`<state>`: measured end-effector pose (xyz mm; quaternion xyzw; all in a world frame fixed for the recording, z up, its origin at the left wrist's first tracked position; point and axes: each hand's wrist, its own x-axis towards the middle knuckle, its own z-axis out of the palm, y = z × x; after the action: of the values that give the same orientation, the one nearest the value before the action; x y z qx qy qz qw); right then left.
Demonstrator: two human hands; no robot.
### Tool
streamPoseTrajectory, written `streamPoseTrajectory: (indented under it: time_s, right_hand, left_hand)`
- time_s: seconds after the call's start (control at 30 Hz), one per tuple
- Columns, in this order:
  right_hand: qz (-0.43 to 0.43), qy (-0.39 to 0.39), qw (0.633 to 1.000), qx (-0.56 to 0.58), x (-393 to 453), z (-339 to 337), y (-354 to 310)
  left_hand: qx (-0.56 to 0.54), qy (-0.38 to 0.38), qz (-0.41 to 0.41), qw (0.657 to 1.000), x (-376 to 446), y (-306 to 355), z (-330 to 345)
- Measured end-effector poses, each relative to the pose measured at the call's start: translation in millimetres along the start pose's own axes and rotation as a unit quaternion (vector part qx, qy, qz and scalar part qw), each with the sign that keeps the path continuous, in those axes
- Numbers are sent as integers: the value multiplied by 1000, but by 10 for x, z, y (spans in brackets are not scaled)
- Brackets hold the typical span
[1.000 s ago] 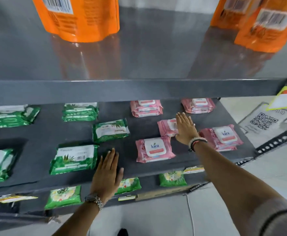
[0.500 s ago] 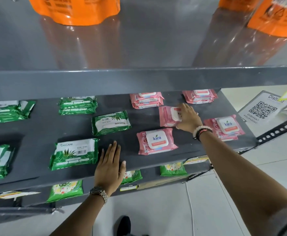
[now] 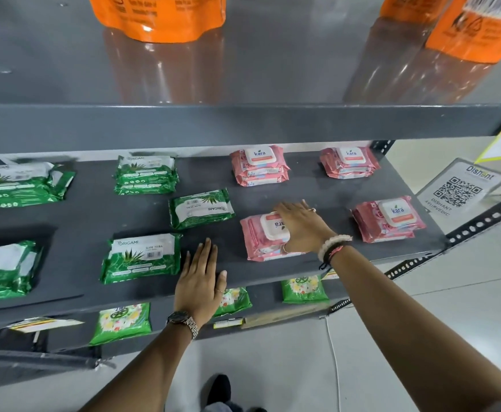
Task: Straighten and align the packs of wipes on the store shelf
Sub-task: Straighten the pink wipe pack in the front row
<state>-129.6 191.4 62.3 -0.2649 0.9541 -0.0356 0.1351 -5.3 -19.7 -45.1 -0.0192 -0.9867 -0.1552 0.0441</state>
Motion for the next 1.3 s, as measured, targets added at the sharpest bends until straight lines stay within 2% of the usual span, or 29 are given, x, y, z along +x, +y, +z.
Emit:
streamPoseTrajectory:
  time_s: [0.1,0.2,0.43,0.6,0.7,0.77,0.8,0.87,0.93,1.0,1.13,1.3]
  right_hand:
    - [-39,-56,998,13,5,-56,-26]
    - [-39,-38,997,53,-1,-77,-54]
    - [110,77,986,103,-21,-58,-105]
    - [270,87,952,118,35,14,-203]
    - [295,65,947,112,34,-1,-241]
    - [270,66,953,117,4,-50,-199]
    - [226,81,964,116,-15,-80,-152]
    - [83,92,988,95,-67,-158,-35]
    - [-54,46,996,46,-130,-207,59]
    - [-116,3,992,-44,-158,-195,100]
    - [-129,-3,977,-172,-140,-104,122]
    - [-84,-14,982,-169,-86,-53,128]
  left_hand:
    - [4,-2,0,1000,3,-9,10]
    - [4,-6,0,1000,0,-19,21]
    - [3,-7,2,1000,-4,-29,28]
    - [4,-7,2,1000,-6,-27,33]
    - [4,-7,2,1000,-5,-27,32]
    - [4,-9,3,1000,3,-33,29]
    - [4,-9,3,1000,5,-36,28]
    - [4,-8,4,1000,10,-32,30]
    - [2,-9,4,1000,9,-25,30]
    - [3,-7,3,1000,9,-23,29]
    - [5,-9,2,1000,15,-18,15]
    - [1,-13,2,1000,4,-9,9]
